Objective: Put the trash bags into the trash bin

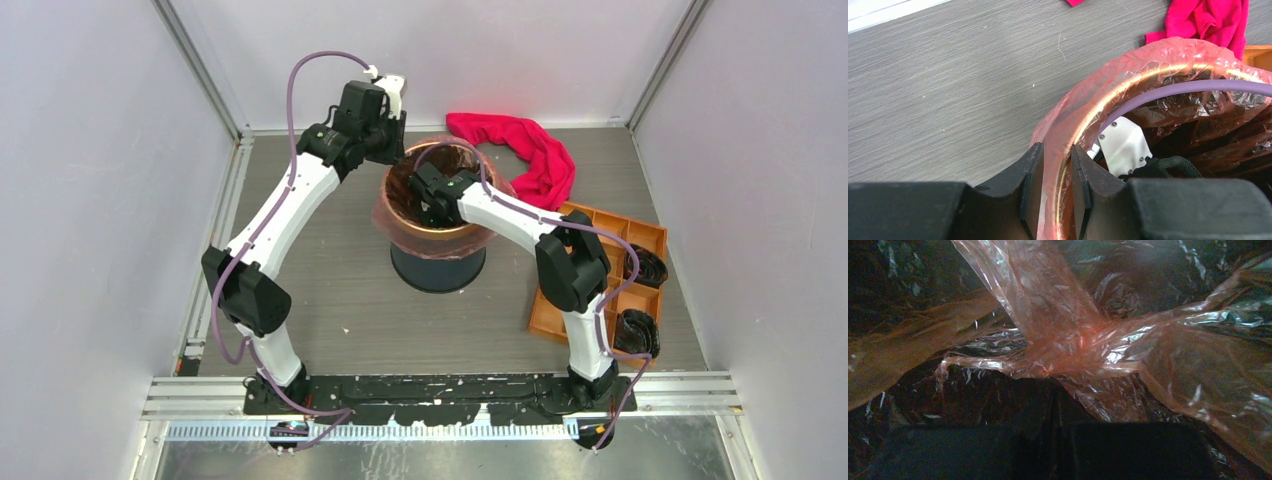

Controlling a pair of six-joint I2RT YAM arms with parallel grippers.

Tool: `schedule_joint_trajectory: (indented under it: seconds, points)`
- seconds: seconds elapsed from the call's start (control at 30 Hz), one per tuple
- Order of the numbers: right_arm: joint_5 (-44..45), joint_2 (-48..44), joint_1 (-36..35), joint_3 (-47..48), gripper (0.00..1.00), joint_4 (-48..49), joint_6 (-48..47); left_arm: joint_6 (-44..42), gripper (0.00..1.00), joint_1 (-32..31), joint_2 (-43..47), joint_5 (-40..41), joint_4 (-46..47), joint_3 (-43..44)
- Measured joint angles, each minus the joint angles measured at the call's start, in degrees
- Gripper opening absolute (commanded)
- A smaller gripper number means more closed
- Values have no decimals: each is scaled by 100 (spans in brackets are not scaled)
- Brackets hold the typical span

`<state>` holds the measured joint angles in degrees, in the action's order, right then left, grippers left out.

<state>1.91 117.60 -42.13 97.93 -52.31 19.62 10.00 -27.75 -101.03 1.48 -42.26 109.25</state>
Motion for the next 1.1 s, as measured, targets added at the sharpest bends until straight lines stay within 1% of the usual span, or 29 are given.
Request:
schedule_joint_trajectory:
  seconds: [0.4,0.97,1.1]
  points:
    - [85,-138,0,24,20,-70,-2,0,28,0,0,-2,0,0]
    - [208,-603,0,442,27,-315,-4,0,28,0,0,0,2,-2]
    - [256,-857,0,481,30,-367,-22,0,28,0,0,0,2,-2]
